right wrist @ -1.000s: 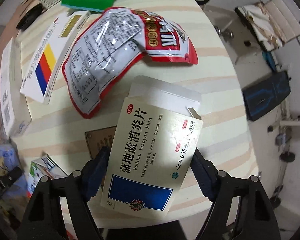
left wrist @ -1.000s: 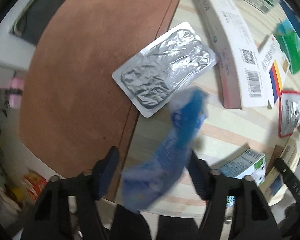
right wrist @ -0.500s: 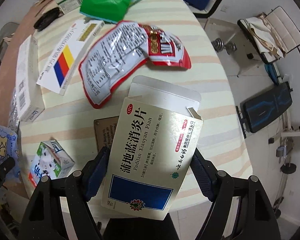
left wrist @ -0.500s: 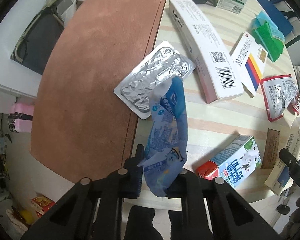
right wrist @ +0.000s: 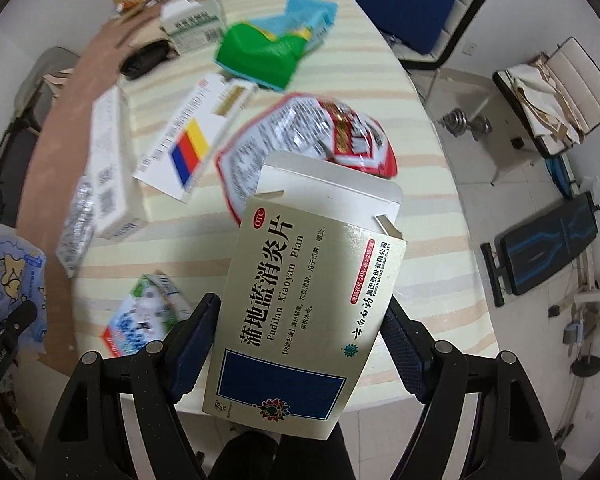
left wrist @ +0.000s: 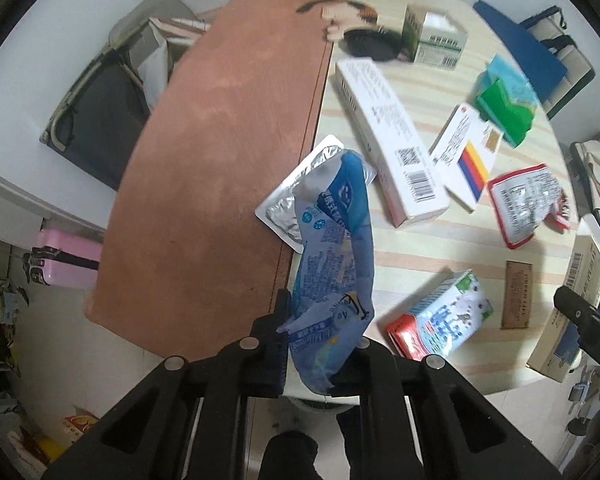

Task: Collect trash
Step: 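Grasp the blue snack bag with the left tool while the right tool grasps the white medicine box, then carry both items to the trash bin and release them inside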

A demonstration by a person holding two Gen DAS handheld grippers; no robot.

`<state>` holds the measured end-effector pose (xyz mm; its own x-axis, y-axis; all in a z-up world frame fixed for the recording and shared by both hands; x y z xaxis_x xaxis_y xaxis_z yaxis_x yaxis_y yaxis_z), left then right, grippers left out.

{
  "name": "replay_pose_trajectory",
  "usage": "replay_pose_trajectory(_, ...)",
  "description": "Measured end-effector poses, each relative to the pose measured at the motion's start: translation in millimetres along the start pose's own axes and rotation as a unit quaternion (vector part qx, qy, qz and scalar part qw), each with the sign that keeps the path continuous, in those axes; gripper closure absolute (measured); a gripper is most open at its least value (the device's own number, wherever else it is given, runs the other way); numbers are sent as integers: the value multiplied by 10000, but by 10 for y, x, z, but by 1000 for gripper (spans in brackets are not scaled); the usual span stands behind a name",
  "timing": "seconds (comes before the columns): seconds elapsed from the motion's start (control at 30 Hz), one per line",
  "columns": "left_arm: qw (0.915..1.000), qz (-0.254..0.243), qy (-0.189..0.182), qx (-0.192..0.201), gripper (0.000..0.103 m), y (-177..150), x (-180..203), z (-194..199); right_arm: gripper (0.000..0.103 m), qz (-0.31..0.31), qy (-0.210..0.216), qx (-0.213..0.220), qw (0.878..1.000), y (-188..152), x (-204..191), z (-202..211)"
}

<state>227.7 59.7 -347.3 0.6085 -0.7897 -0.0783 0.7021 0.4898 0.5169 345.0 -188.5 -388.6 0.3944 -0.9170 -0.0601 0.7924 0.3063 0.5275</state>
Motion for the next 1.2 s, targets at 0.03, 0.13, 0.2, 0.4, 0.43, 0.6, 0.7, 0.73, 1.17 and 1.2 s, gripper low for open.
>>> replay_pose_trajectory(0.03, 10000, 5, -46, 72, 93, 3, -16, 55, 23, 28, 48, 59, 10000, 26, 3, 63)
replay_pose_trajectory(0.13, 9995, 16, -208, 239, 93, -67, -90, 207, 23, 41, 221, 210, 9995, 16, -43, 309)
replay_pose_trajectory(0.2, 9988, 29, -357, 337, 93, -168, -131, 392, 23, -6, 318, 298, 9990, -53, -59, 507)
replay_pose_trajectory(0.4, 9946, -102, -976, 338, 93, -582, -275, 630, 23, -344, 446, 374, 9977, -652, -158, 1016)
replay_pose_trajectory(0.43, 9935, -113, -1106, 255, 93, -702, -325, 624, 23, -428, 456, 339, 9975, -783, -173, 1054)
replay_pose_trajectory(0.6, 9871, -78, -1552, -379, 93, -1388, -481, 407, 23, -728, 426, -17, 9964, -1663, -282, 994)
replay_pose_trajectory(0.7, 9797, 86, -1731, -1003, 93, -1872, -524, 27, 23, -952, 444, -424, 9936, -2239, -316, 681)
replay_pose_trajectory(0.73, 9780, 132, -1745, -1136, 93, -1981, -492, -89, 23, -1019, 486, -528, 9922, -2398, -326, 567)
replay_pose_trajectory(1.17, 9607, 323, -1773, -2110, 52, -3388, -289, -2238, 22, -1330, 872, -1343, 9781, -3916, -333, -1823)
replay_pose_trajectory(1.2, 9625, 339, -1733, -2060, 28, -3454, -293, -2373, 22, -1331, 923, -1352, 9775, -4007, -328, -2029)
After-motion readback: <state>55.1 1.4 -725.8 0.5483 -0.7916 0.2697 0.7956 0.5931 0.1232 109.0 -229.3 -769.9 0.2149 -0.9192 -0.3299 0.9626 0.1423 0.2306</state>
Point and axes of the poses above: each gripper's, at about its wrist camera, not at the fingertips, and z roughly against the way its jaws point, x to its right, y to its top, the point moved 5 cm from there along -z, roughly the way its jaws point, and after that the axes turned 15 degrees about x, right-handed, at the moved point
